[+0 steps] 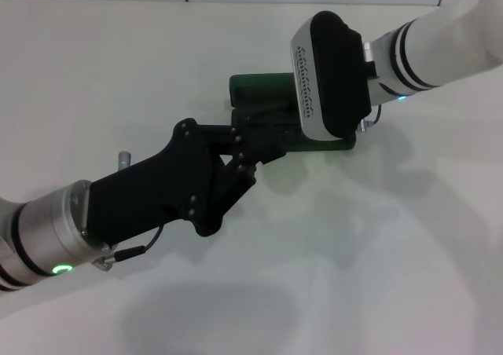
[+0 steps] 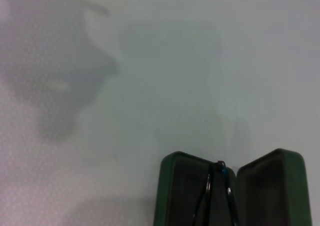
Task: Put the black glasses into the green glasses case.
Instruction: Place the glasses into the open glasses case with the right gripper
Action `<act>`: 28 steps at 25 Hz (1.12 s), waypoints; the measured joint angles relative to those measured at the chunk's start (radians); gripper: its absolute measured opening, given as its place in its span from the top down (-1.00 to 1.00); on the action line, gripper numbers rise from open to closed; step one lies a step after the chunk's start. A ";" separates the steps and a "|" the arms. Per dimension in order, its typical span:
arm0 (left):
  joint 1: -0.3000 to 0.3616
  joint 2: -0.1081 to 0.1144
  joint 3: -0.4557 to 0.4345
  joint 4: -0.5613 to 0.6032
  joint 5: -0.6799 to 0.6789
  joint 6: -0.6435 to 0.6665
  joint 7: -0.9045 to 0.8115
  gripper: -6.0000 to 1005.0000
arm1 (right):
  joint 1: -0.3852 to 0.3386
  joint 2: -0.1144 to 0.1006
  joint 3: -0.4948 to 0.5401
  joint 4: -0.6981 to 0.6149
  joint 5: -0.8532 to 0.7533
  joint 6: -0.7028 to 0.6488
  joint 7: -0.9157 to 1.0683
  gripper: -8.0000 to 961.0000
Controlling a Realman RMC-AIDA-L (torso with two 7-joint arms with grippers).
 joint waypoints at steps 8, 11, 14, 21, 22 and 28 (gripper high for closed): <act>0.000 0.000 0.000 -0.004 -0.003 -0.001 0.004 0.93 | 0.000 0.000 -0.025 -0.002 0.000 0.001 0.026 0.87; 0.000 0.000 0.000 -0.005 -0.003 -0.001 0.004 0.93 | 0.000 0.000 -0.029 -0.004 -0.002 0.001 0.044 0.87; 0.000 0.000 0.000 -0.005 -0.002 -0.001 0.004 0.93 | 0.000 0.000 -0.032 -0.007 -0.026 0.001 0.087 0.85; 0.001 0.000 0.000 -0.005 0.002 0.000 0.004 0.93 | -0.008 0.000 -0.032 -0.022 -0.056 0.007 0.130 0.77; 0.001 0.000 0.000 -0.005 0.002 0.001 0.004 0.93 | -0.009 0.000 -0.032 -0.024 -0.057 0.007 0.132 0.77; 0.004 0.000 0.000 -0.005 0.004 0.002 0.004 0.93 | -0.016 0.000 -0.034 -0.033 -0.057 0.007 0.144 0.72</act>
